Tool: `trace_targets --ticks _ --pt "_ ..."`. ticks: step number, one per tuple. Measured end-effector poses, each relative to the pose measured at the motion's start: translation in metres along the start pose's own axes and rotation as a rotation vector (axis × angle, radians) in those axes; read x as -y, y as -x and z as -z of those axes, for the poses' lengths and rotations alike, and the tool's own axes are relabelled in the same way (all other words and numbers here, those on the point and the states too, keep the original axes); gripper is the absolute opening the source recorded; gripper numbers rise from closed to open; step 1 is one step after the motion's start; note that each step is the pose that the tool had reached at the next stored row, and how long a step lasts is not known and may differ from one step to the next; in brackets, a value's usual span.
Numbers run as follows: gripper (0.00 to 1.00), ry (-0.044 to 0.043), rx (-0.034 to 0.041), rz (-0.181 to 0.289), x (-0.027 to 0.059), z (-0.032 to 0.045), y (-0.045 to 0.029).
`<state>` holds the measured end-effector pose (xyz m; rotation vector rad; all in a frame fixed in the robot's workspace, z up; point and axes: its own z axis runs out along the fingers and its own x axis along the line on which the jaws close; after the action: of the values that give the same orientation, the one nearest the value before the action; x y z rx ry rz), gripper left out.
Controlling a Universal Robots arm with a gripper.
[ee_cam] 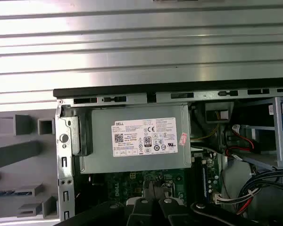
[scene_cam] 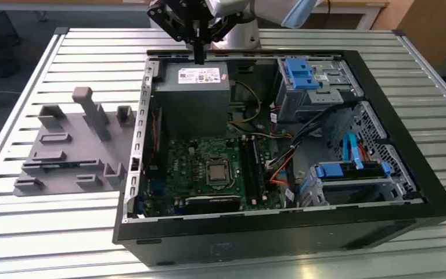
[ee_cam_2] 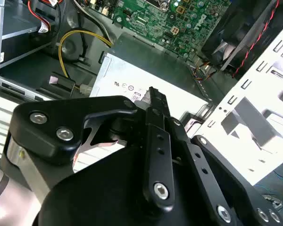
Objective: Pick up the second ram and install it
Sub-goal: 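Reach for the second ram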
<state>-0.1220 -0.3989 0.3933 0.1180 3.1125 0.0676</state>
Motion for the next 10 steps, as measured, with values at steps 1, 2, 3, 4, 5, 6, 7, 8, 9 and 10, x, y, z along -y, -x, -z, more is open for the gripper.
trace_targets --ticks 1,2,3,4,5,6,7,8,9,10 --pt "0.11 0.0000 0.0000 0.000 0.0000 0.0000 0.0000" --pt "0.11 0.0000 0.0000 0.000 0.0000 0.0000 -0.0003" --pt "0.11 0.0000 -0.0001 0.000 0.0001 0.0000 -0.0010" --pt "0.11 0.0000 0.0000 0.000 0.0001 0.0000 -0.0011" --pt "0.11 0.0000 0.0000 0.000 0.0001 0.0001 -0.0013" --pt "0.11 0.0000 0.0000 0.000 0.0001 0.0000 -0.0016" --pt "0.11 0.0001 0.0000 0.000 0.0001 0.0000 -0.0020" --pt "0.11 0.0000 0.0000 0.000 0.0002 0.0000 -0.0023" --pt "0.11 0.0000 0.0000 0.000 0.0002 0.0001 -0.0026" --pt "0.11 0.0000 0.0000 0.000 0.0002 0.0001 -0.0030"
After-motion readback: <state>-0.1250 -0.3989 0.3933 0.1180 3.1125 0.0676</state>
